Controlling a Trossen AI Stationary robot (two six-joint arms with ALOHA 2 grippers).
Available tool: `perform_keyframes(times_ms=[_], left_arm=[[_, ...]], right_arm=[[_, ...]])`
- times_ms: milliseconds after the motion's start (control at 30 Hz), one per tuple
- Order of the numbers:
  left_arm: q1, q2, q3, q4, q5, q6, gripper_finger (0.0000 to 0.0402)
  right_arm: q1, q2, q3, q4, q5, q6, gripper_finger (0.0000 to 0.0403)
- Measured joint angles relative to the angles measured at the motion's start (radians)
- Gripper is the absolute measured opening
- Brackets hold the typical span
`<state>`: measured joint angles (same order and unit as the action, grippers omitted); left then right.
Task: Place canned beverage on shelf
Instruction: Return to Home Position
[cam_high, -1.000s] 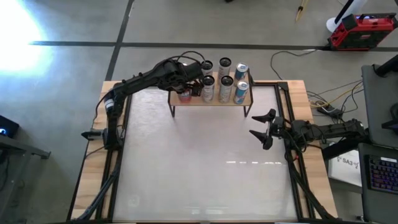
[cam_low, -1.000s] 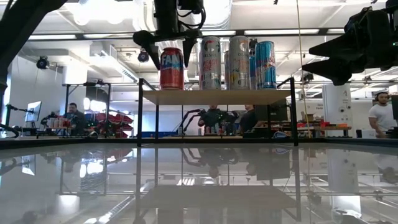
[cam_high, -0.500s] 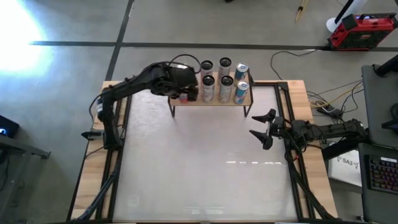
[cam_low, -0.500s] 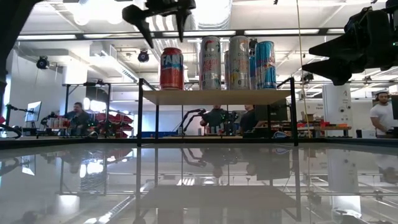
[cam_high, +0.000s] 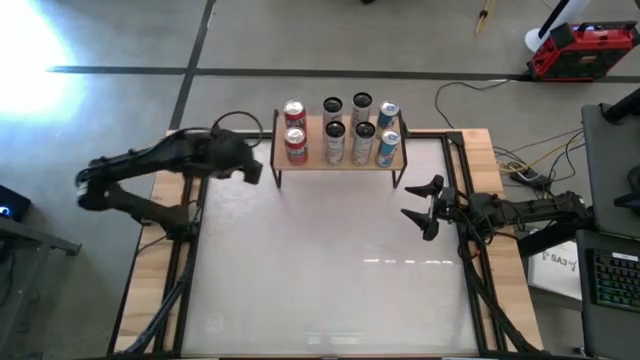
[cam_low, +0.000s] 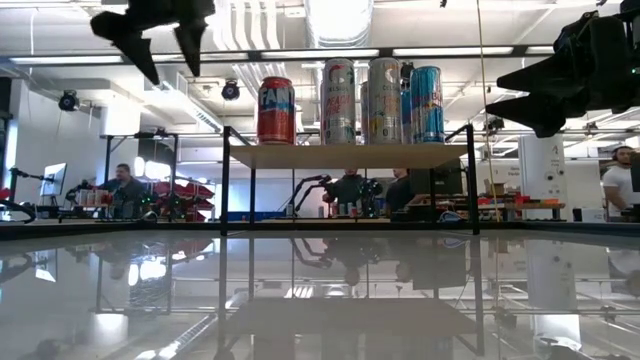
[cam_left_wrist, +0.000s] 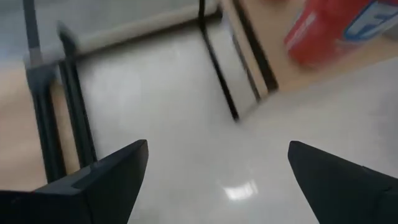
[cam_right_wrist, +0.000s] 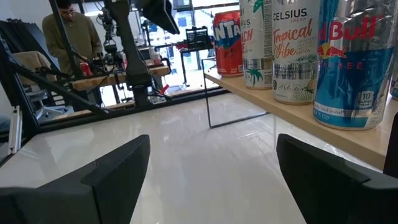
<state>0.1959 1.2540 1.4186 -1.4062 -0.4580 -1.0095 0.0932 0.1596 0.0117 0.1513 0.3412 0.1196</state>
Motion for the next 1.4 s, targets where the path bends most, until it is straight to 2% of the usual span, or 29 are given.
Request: perform_keyframes(times_ms=[100, 167, 300, 467, 567, 700, 767, 833, 867, 967, 1067, 1267, 1400], left_arm=[[-0.032, -0.119, -0.152, 0.19, -0.119, 0.169, 0.0371], [-0.046, -0.196, -0.256, 0.324, -0.139, 0.277, 0.0371], [-0.052, -0.347, -0.46, 0.514, -0.144, 0.4, 0.0371], [-0.052, -0.541, -0.734, 0.751, -0.071, 0.418, 0.0371], [-0.065, -0.648, -0.92, 1.079, -0.024, 0.524, 0.0371], [-0.104, -0.75, -1.187, 1.685, 0.003, 0.774, 0.0371], [-0.121, -0.795, -1.311, 1.938, 0.021, 0.846, 0.0371], [-0.137, -0.853, -1.407, 2.073, 0.022, 0.861, 0.0371], [-0.143, -0.888, -1.402, 2.034, 0.017, 0.852, 0.0371], [-0.145, -0.985, -1.338, 1.749, 0.01, 0.792, 0.0371], [-0.145, -1.083, -1.3, 1.549, 0.01, 0.785, 0.0371], [-0.143, -1.256, -1.327, 1.473, -0.004, 0.852, 0.0371], [-0.144, -1.247, -1.333, 1.44, -0.009, 0.884, 0.0371]], right_arm=[[0.0, 0.0, 0.0, 0.0, 0.0, 0.0, 0.0334], [0.0, 0.0, 0.0, 0.0, 0.0, 0.0, 0.0334], [0.0, 0.0, 0.0, 0.0, 0.0, 0.0, 0.0334], [0.0, 0.0, 0.0, 0.0, 0.0, 0.0, 0.0334], [0.0, 0.0, 0.0, 0.0, 0.0, 0.0, 0.0334], [0.0, 0.0, 0.0, 0.0, 0.0, 0.0, 0.0334], [0.0, 0.0, 0.0, 0.0, 0.0, 0.0, 0.0334], [0.0, 0.0, 0.0, -0.001, 0.0, 0.0, 0.0334], [0.0, 0.0, 0.0, -0.002, 0.0, 0.0, 0.0334], [0.0, 0.0, 0.0, -0.008, 0.0, 0.0, 0.0334], [0.0, 0.0, 0.0, -0.019, 0.0, 0.0, 0.0334], [0.0, 0.001, 0.0, -0.02, 0.0, 0.0, 0.0334], [0.0, 0.002, 0.0, -0.02, 0.0, 0.0, 0.0334]])
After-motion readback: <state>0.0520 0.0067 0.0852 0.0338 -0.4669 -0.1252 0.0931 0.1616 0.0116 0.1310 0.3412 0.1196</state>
